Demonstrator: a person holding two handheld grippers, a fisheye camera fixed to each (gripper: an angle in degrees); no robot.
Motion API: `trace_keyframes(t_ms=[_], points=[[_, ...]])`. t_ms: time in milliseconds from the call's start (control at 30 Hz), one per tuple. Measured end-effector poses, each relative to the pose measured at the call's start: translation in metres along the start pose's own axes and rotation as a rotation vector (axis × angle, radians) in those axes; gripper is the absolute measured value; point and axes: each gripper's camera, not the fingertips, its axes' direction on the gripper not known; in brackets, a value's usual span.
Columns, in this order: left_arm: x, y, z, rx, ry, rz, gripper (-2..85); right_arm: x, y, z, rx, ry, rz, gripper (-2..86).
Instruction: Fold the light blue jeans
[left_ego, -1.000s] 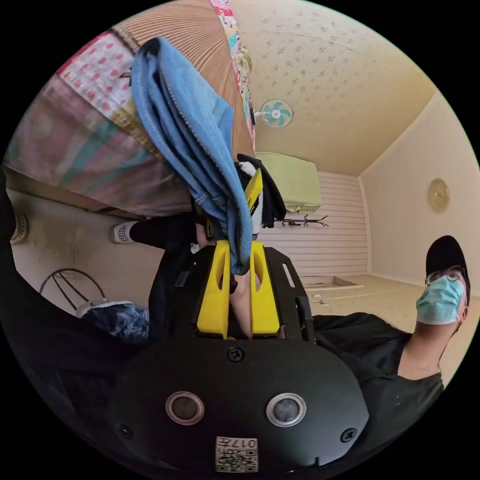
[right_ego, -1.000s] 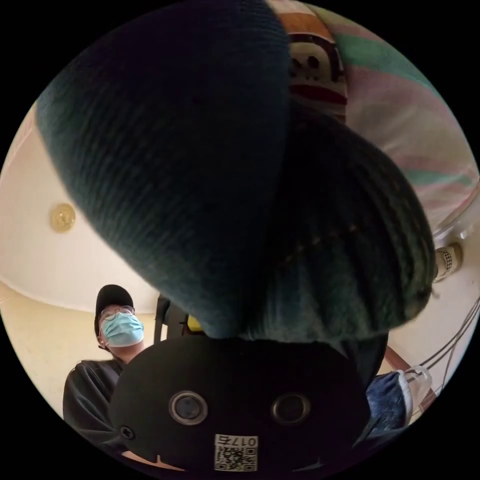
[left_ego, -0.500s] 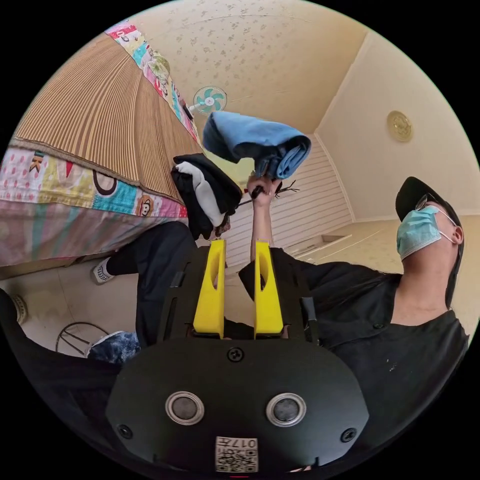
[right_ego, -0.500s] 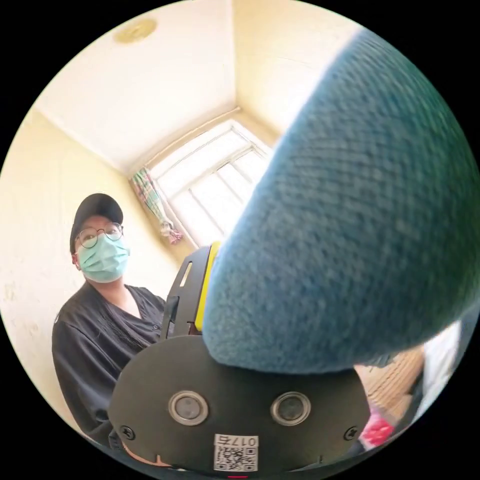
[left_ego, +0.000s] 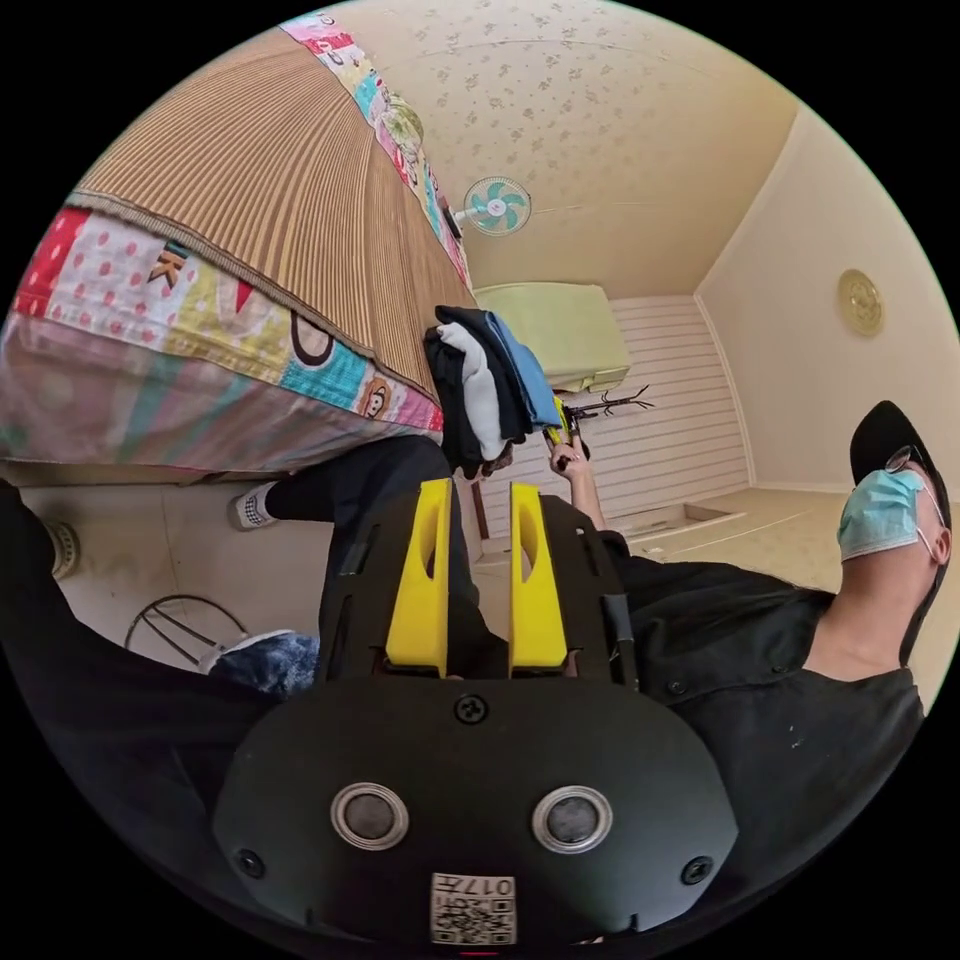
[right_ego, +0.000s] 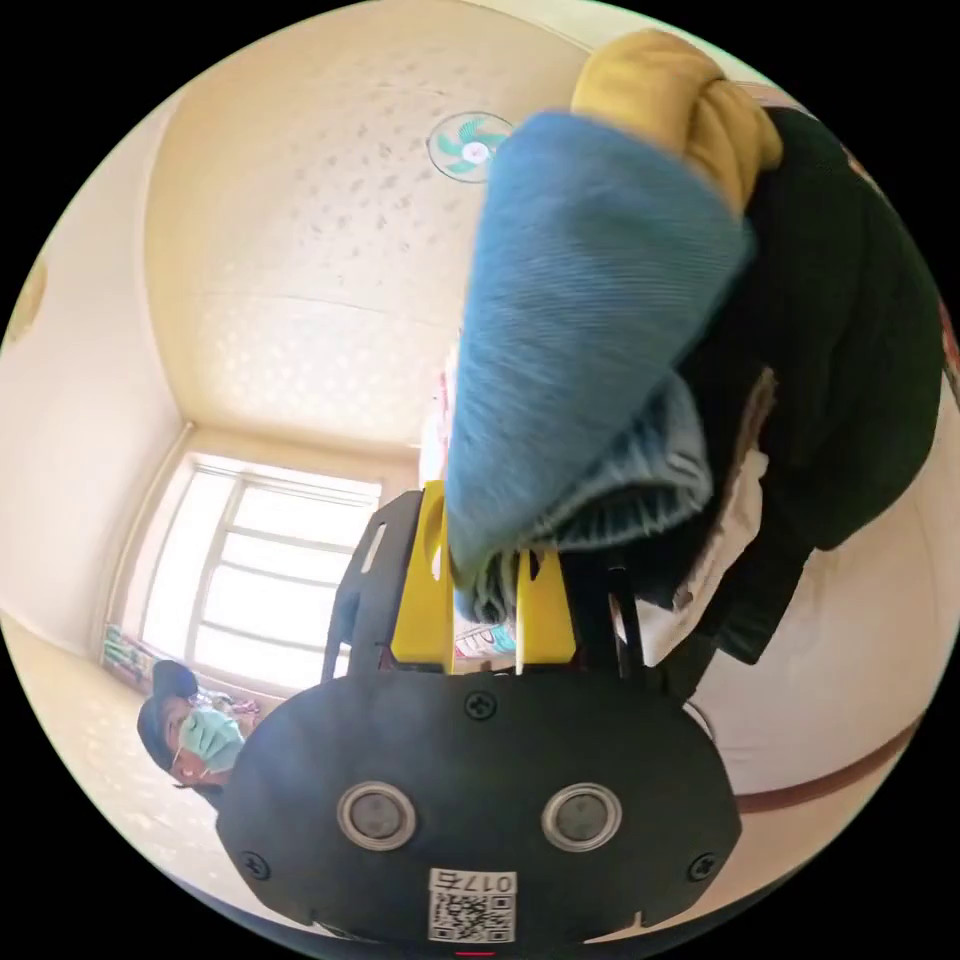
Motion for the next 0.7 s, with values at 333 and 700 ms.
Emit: trace_keyframes(t_ms=[333,700], points=[[-0.003,-0.073,-0.191,0.491,-0.643,0.013,10.7,-0.101,0.154,0.038,0.067,0.635,-0.289,11.3],[-0.075,-0.176,-0.327,0.638,-1.142,-0.253,9.4,-0.147,0.186,0.187,-0.134,0.621,-0.431,9.3]])
